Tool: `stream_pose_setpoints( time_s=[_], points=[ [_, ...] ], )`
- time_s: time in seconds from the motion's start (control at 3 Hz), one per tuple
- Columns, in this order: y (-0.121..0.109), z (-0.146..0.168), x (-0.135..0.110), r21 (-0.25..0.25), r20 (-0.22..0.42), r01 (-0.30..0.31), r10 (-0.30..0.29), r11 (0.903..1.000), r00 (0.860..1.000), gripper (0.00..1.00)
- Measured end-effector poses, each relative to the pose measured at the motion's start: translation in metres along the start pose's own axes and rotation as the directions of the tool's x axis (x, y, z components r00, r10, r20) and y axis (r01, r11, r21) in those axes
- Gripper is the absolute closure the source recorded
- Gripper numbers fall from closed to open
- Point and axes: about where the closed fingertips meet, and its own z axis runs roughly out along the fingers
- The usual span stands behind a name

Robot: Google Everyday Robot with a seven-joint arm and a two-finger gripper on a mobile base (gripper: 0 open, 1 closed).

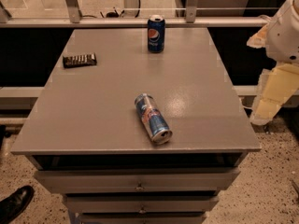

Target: Pick redbull can

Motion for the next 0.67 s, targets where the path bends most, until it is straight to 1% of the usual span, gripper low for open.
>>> stream_pose_setpoints(
  time_s=[0.33,0.67],
  points=[
    [0.000,0.000,0.000,0.000,0.000,0.000,0.000,1.0000,1.000,0.00],
    [-0.003,0.011,-0.020,0.005,0.023,0.097,-0.097,0.9953,0.995,0.00]
  ],
)
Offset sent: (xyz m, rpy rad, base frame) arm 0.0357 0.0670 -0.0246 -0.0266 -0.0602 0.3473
